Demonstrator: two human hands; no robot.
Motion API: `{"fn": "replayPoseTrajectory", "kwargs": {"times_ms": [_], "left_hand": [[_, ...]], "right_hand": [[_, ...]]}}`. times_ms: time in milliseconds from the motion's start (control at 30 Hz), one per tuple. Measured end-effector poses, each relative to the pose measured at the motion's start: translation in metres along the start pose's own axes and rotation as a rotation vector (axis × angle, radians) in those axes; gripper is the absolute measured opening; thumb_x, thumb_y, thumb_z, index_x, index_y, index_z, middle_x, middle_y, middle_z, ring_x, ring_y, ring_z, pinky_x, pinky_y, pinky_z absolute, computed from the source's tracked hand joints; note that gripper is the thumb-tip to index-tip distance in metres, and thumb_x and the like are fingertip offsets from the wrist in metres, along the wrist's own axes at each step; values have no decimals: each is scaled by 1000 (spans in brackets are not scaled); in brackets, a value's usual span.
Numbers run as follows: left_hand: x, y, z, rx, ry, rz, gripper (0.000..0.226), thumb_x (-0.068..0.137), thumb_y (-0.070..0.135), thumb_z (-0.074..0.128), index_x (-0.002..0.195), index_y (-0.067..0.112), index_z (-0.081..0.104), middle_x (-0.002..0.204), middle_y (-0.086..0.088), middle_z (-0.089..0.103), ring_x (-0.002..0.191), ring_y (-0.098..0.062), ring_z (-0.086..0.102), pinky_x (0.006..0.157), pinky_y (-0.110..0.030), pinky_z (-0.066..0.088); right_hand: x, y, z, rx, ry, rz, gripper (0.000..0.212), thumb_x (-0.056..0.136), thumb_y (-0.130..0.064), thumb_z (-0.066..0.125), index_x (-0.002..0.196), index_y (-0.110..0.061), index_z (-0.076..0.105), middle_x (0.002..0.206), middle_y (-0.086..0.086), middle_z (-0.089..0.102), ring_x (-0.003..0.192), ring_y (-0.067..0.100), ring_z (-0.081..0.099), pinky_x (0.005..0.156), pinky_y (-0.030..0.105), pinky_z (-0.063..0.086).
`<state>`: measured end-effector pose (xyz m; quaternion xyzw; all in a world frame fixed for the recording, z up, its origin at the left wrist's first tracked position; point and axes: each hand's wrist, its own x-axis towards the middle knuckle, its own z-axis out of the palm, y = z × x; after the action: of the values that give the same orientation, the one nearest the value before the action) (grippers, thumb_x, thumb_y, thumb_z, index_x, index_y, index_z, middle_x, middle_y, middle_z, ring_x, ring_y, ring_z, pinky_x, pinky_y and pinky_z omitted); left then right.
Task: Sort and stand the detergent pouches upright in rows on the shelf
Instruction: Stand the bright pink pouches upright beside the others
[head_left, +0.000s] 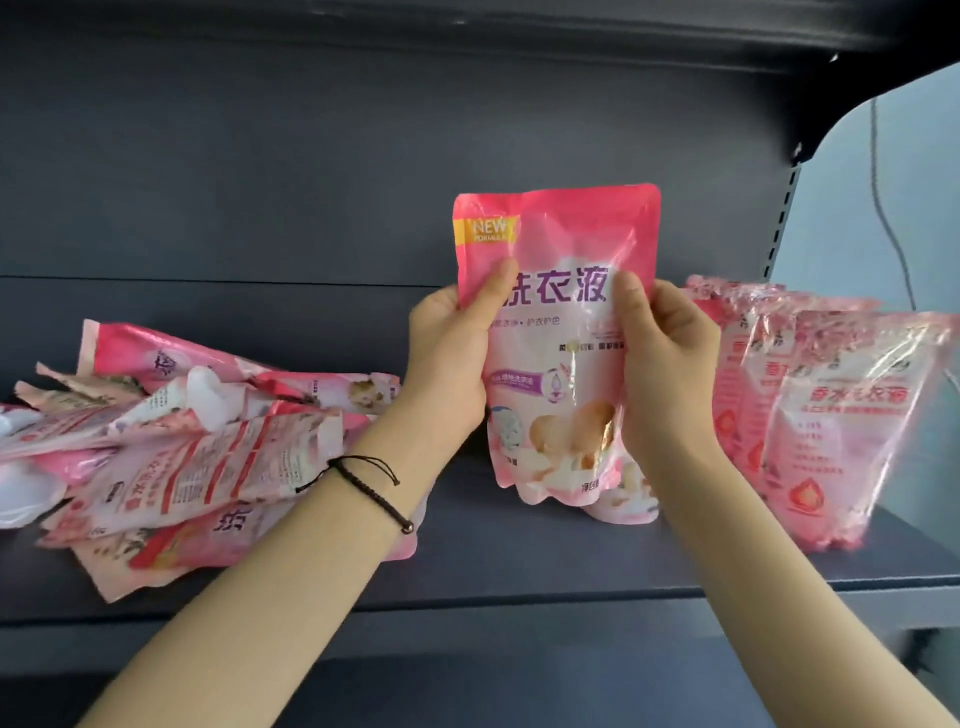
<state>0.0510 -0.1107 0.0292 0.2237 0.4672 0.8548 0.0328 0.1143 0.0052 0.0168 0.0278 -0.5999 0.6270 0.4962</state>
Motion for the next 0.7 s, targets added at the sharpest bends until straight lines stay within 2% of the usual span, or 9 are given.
{"fn": "replayPoseTrajectory", "kwargs": {"times_ms": [200, 267, 333, 400, 500, 567, 633, 667, 700], "left_hand": [[-26, -56, 39, 77, 49, 39, 25, 90, 31, 63, 87, 6, 67, 81, -4, 73, 73, -17, 70, 73, -37, 59], [-31, -72, 46, 133, 75, 57, 27, 91, 33, 61, 84, 8, 66, 76, 0, 72, 72, -15, 69, 75, -38, 58], [-35, -86, 50, 169, 98, 58, 32, 92, 34, 60, 86, 3, 66, 76, -1, 71, 71, -16, 68, 73, -36, 58], [-39, -96, 51, 189, 105, 58, 36, 92, 35, 59, 90, 0, 65, 78, -4, 69, 72, -17, 67, 71, -33, 57], [-46, -100, 47, 217, 75, 102, 32, 91, 38, 55, 87, 7, 64, 82, -4, 68, 77, -16, 66, 71, -28, 56], [-53, -100, 38, 300, -21, 117, 27, 85, 40, 57, 93, 15, 63, 90, 3, 72, 86, -11, 69, 73, -22, 56], [-66, -106, 23, 422, -142, 54, 32, 79, 36, 67, 108, 25, 61, 103, 10, 72, 99, -6, 67, 80, -24, 56], [-71, -110, 13, 485, -192, 10, 41, 77, 32, 73, 115, 29, 57, 109, 11, 70, 104, -6, 66, 84, -28, 56], [-77, -114, 5, 556, -223, -31, 48, 77, 27, 77, 119, 32, 55, 113, 12, 69, 106, -6, 65, 88, -32, 55]], "right_hand": [[-5, 23, -66, -14, 3, 72, 39, 96, -28, 56, 68, -4, 43, 61, 3, 35, 53, 11, 29, 46, 25, 27], [-9, 30, -81, -21, 1, 84, 40, 97, -28, 55, 67, -5, 40, 57, -3, 34, 51, 7, 28, 45, 19, 27], [-13, 36, -92, -24, -3, 106, 42, 98, -25, 53, 62, -14, 36, 51, -13, 34, 47, 3, 28, 43, 15, 29], [-16, 42, -99, -24, -29, 116, 42, 98, -25, 52, 60, -19, 37, 48, -15, 36, 46, 1, 29, 44, 13, 29], [-18, 45, -106, -18, -69, 94, 39, 98, -25, 52, 62, -19, 40, 52, -16, 39, 49, 1, 32, 47, 14, 31], [-22, 45, -113, -25, -124, 76, 29, 97, -24, 53, 70, -14, 48, 61, -10, 48, 57, 4, 41, 52, 18, 37], [-31, 47, -124, -120, -235, 77, 9, 93, -23, 59, 89, -15, 56, 75, -6, 59, 68, 6, 54, 61, 21, 47], [-37, 51, -131, -169, -294, 100, 11, 90, -23, 63, 99, -20, 57, 81, -10, 64, 74, 4, 60, 67, 20, 51], [-42, 55, -137, -200, -347, 138, 21, 87, -26, 66, 106, -25, 56, 89, -12, 68, 82, 3, 65, 72, 21, 54]]}}
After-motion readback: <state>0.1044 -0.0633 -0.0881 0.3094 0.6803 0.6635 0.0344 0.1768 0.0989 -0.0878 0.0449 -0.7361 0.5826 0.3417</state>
